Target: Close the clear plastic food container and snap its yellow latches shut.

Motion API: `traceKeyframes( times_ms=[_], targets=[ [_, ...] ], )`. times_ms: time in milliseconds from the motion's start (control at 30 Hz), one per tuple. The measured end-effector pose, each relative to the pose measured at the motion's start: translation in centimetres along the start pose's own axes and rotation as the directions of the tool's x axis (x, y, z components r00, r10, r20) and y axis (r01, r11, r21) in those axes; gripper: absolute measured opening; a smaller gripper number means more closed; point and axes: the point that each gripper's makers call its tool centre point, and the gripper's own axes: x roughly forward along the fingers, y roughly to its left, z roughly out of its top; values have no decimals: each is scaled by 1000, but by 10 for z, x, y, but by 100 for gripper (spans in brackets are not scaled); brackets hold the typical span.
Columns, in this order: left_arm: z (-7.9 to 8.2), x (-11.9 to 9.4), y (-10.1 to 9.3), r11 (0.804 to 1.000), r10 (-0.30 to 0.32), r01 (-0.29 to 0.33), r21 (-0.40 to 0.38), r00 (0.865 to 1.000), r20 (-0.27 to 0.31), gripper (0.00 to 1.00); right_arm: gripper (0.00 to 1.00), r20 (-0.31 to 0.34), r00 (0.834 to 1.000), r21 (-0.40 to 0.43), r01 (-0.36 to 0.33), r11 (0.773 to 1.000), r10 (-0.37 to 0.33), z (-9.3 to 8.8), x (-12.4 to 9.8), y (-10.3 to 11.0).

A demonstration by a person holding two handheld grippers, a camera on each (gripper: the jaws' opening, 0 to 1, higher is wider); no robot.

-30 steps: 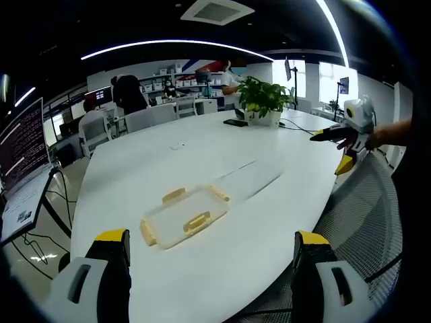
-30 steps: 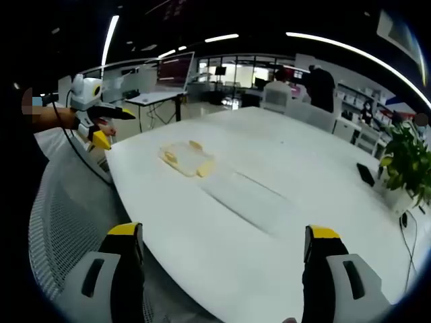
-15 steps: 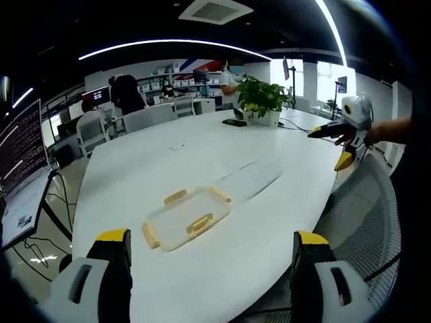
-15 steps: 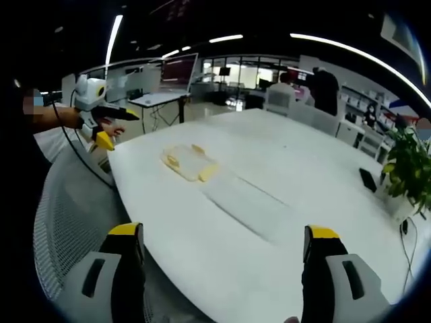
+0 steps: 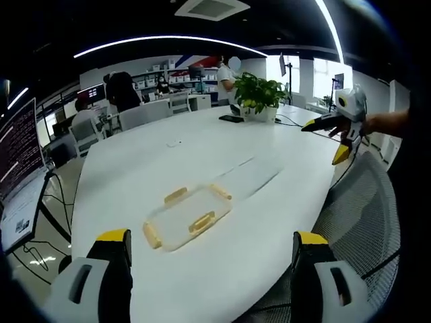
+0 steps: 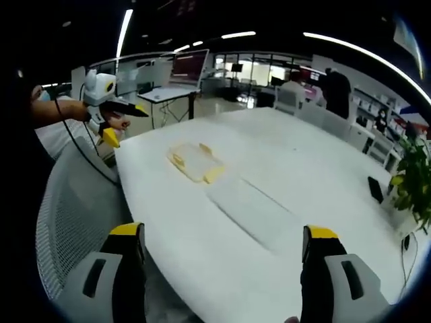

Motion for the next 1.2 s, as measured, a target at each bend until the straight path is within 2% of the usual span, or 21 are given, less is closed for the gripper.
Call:
traceKeyframes(
  times_ms=[533,1200],
  targets=[
    [-2,8,11,998,-48,49,40,998,-48,96,92,-49,996,-85,-79,993,75,9,15,0],
    [0,22,31,988,-94,106,115,990,-108,93,88,-90,982,-163,-176,971,163,32,41,-2]
  ],
)
